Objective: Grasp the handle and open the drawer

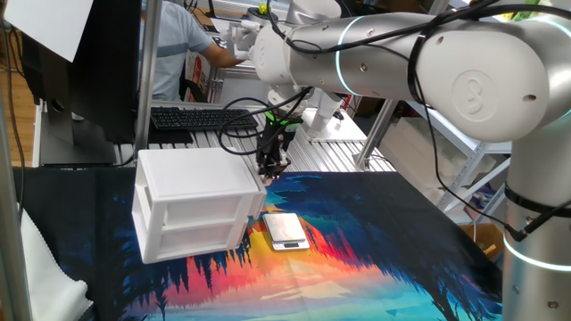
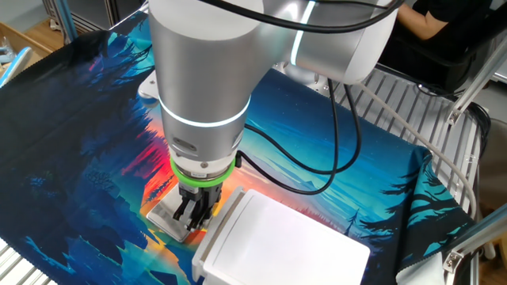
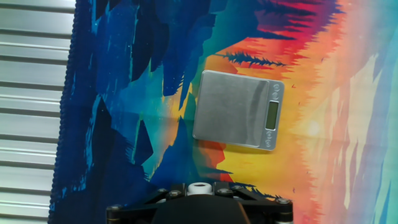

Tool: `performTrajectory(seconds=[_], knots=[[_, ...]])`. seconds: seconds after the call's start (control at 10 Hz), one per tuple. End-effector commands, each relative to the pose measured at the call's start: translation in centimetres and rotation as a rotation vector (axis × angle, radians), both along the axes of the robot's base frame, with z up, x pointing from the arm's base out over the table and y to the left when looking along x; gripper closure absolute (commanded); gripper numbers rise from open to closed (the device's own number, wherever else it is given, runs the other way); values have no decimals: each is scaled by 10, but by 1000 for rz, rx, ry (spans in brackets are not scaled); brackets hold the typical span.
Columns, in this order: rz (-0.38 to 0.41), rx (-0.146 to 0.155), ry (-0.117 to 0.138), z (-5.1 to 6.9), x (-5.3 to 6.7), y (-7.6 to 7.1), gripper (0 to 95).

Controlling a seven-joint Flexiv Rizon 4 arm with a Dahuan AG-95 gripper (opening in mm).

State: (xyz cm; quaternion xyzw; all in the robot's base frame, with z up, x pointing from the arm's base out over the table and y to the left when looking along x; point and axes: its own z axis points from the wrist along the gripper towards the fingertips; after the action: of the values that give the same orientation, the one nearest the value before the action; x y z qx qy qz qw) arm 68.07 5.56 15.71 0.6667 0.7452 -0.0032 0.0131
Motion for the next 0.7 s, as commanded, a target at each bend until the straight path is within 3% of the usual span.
performTrajectory(seconds=[0.1,0.7], knots=[[4,1,1,0,1,-2,950],[19,-2,-8,-1,0,-10,950]])
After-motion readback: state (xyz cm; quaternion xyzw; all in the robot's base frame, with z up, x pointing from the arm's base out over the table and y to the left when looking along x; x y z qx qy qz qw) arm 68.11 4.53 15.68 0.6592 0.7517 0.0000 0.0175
